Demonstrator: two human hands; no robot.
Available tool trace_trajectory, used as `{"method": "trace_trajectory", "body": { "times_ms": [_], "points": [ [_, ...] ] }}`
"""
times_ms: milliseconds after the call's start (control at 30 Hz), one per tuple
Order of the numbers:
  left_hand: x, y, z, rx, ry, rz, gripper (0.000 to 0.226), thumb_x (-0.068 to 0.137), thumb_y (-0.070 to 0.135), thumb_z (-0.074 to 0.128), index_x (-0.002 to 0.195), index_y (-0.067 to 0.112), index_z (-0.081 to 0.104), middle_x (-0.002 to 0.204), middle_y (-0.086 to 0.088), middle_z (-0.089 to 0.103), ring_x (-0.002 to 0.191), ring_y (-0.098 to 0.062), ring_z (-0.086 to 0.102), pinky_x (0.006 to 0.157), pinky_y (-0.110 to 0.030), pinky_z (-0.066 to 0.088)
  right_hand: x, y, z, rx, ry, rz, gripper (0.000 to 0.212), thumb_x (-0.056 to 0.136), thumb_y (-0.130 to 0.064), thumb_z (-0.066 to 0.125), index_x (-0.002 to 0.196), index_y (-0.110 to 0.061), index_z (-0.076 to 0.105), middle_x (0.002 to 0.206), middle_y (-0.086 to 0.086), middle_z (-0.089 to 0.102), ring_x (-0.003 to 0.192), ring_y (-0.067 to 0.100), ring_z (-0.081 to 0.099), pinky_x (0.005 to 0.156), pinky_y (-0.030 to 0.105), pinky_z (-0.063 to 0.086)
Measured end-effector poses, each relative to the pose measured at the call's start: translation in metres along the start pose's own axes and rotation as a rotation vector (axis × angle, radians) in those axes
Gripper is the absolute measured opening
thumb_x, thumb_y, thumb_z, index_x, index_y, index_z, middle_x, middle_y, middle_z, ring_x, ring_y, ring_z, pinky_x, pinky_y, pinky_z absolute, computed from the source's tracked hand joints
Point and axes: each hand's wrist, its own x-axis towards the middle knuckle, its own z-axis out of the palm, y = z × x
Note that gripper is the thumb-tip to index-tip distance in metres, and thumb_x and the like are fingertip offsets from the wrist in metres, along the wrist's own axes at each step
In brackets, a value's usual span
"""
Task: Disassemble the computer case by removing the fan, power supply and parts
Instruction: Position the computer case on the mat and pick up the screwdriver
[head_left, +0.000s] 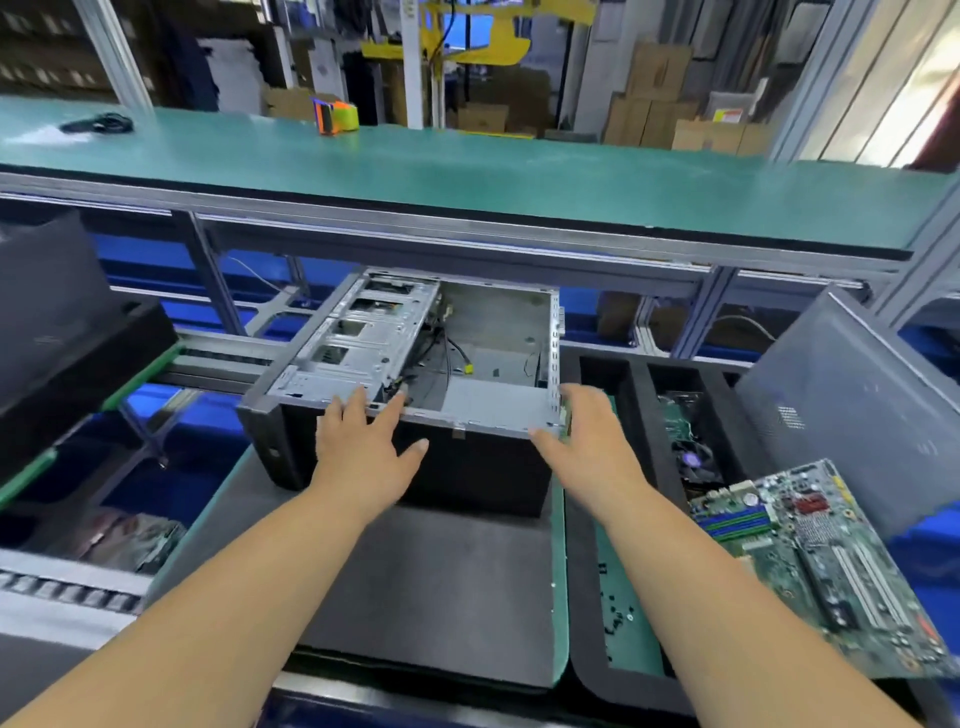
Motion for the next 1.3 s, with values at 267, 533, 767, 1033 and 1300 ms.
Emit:
{"method": "trace_trajectory", "body": {
  "times_ms": [267, 533, 767, 1033, 1300],
  "points": [
    [0.045, -0.009, 0.002, -0.02, -0.048, 0.09, 0.067, 0.092, 0.07, 0.023, 0.153, 0.045, 0.013, 0.164, -0.001, -0.006, 0.149, -0.027, -0.015, 0.118, -0.048, -0.011, 0.027, -0.017, 0.022, -0.261, -0.217, -0.015, 0.072, 0.099, -0.054, 0.042, 0.156, -0.016, 0.021, 0.163, -0.001, 0.017, 0.151, 0.021, 0.004, 0.122, 0.039, 0.013],
    [0.049, -0.016, 0.008, -0.07, -0.013, 0.08, 0.062, 0.09, 0.071, 0.029, 0.147, 0.048, 0.028, 0.164, 0.003, -0.004, 0.149, -0.023, -0.01, 0.116, -0.048, -0.012, 0.021, -0.03, 0.03, -0.309, -0.208, 0.061, 0.076, 0.096, -0.059, 0.043, 0.156, -0.019, 0.019, 0.161, -0.01, 0.014, 0.15, 0.018, -0.006, 0.118, 0.042, 0.019],
    [0.059, -0.055, -0.005, -0.104, -0.052, 0.166, 0.059, 0.091, 0.066, 0.038, 0.147, 0.052, 0.026, 0.163, 0.006, -0.01, 0.149, -0.018, -0.012, 0.117, -0.043, -0.015, -0.005, -0.066, 0.036, -0.337, -0.211, 0.074, 0.094, 0.073, -0.084, 0.039, 0.143, -0.02, 0.039, 0.138, -0.007, 0.04, 0.135, 0.022, 0.018, 0.106, 0.04, 0.037],
    [0.061, -0.088, -0.021, -0.173, -0.094, 0.248, 0.057, 0.096, 0.053, 0.045, 0.149, 0.048, 0.025, 0.164, 0.004, -0.009, 0.149, -0.017, -0.016, 0.118, -0.039, -0.013, -0.024, -0.081, 0.039, -0.48, -0.157, -0.015, 0.091, 0.071, -0.089, 0.028, 0.132, -0.027, 0.055, 0.118, -0.008, 0.053, 0.112, 0.021, 0.034, 0.102, 0.04, 0.033],
    [0.005, -0.037, -0.005, -0.45, 0.055, -0.124, 0.087, 0.085, 0.06, 0.058, 0.154, 0.032, 0.013, 0.161, -0.006, -0.017, 0.148, -0.025, -0.016, 0.119, -0.044, -0.001, -0.028, -0.076, 0.03, -0.343, -0.208, -0.038, 0.073, 0.08, -0.079, 0.043, 0.13, -0.03, 0.059, 0.12, -0.009, 0.054, 0.127, 0.016, 0.035, 0.104, 0.038, 0.022]
  ]
}}
